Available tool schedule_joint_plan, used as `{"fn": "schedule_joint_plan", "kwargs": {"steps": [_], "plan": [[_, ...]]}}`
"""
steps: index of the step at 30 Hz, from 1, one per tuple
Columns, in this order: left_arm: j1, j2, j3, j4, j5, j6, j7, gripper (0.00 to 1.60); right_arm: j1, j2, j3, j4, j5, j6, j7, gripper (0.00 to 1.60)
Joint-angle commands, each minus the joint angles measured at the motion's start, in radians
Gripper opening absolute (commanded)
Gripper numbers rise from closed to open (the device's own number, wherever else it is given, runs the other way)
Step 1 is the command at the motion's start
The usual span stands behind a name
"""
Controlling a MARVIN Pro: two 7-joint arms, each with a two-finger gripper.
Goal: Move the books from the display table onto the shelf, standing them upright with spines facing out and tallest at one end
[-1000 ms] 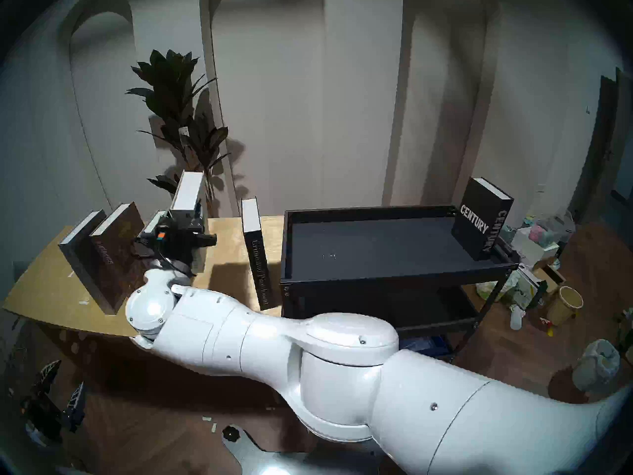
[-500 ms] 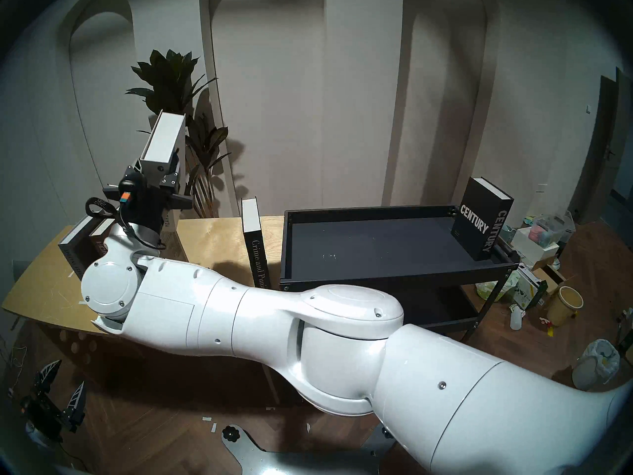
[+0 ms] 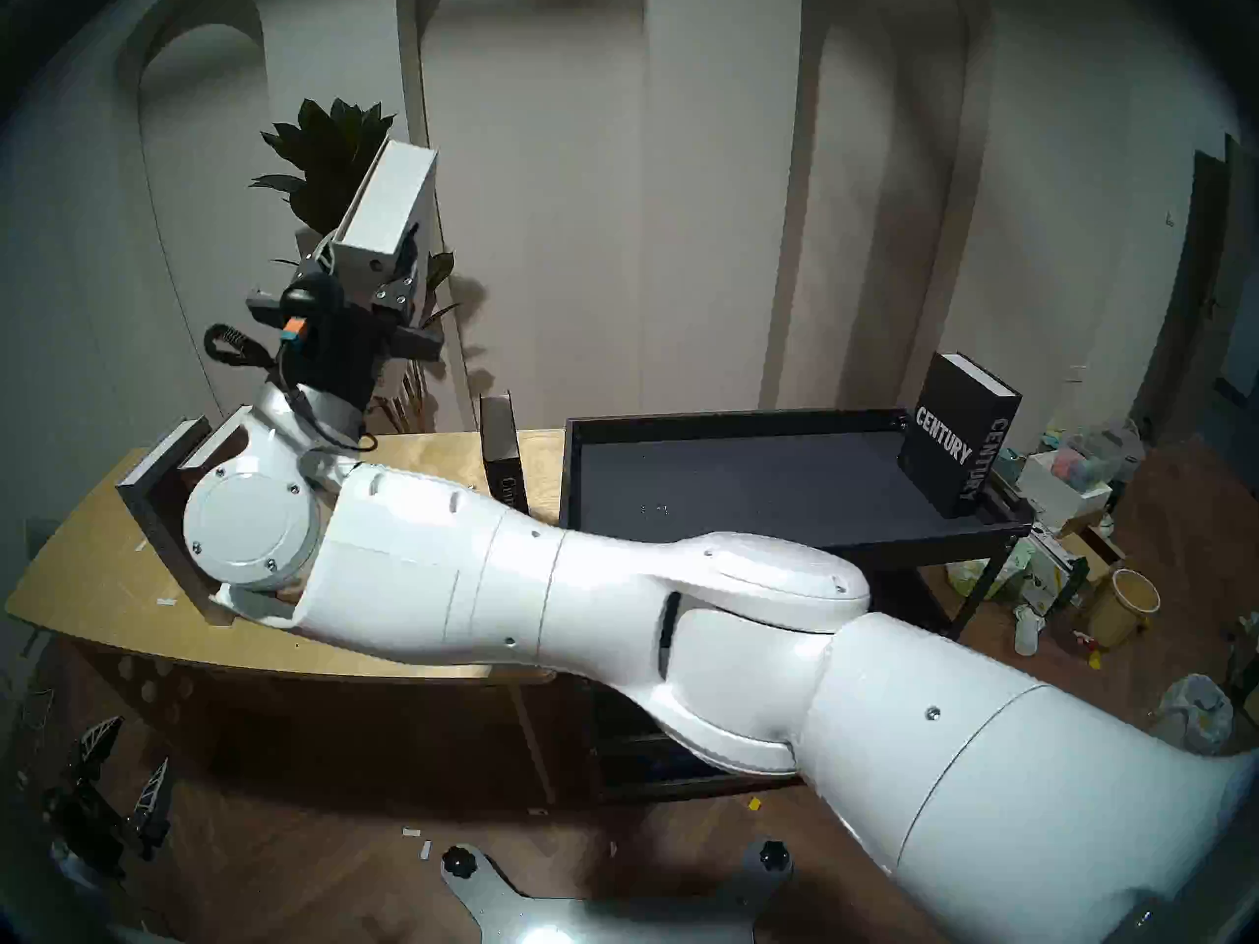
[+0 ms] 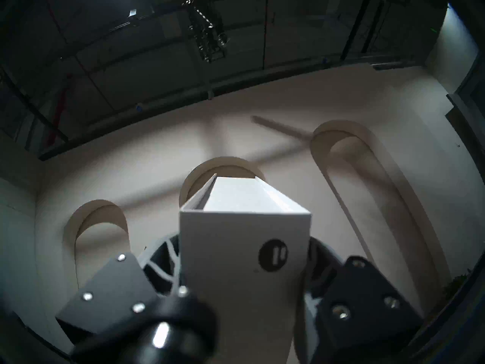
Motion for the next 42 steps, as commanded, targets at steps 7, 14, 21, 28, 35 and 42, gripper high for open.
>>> {"fn": "schedule_joint_plan", "kwargs": {"steps": [7, 14, 21, 28, 35, 42], "plan": [[0.005, 0.006, 0.000, -0.007, 0.001, -0.004, -0.009, 1.60, -0.036, 0.197, 0.209, -0.140, -0.085, 0.073, 0.002, 0.00], [0.004, 0.007, 0.001, -0.007, 0.001, -0.005, -0.007, 1.60, -0.111, 0.285, 0.292, -0.184, -0.110, 0.117, 0.002, 0.00], [0.004, 0.007, 0.002, -0.006, 0.001, -0.005, -0.005, 1.60, -0.191, 0.368, 0.373, -0.213, -0.126, 0.161, 0.002, 0.00], [0.005, 0.008, 0.003, -0.006, 0.001, -0.006, -0.005, 1.60, -0.270, 0.463, 0.437, -0.271, -0.120, 0.210, 0.002, 0.00], [0.004, 0.008, 0.004, -0.005, 0.001, -0.007, -0.002, 1.60, -0.305, 0.546, 0.475, -0.333, -0.055, 0.230, 0.053, 0.00], [0.005, 0.008, 0.004, -0.005, 0.001, -0.007, -0.002, 1.60, -0.324, 0.633, 0.514, -0.371, 0.028, 0.269, 0.130, 0.00]]}}
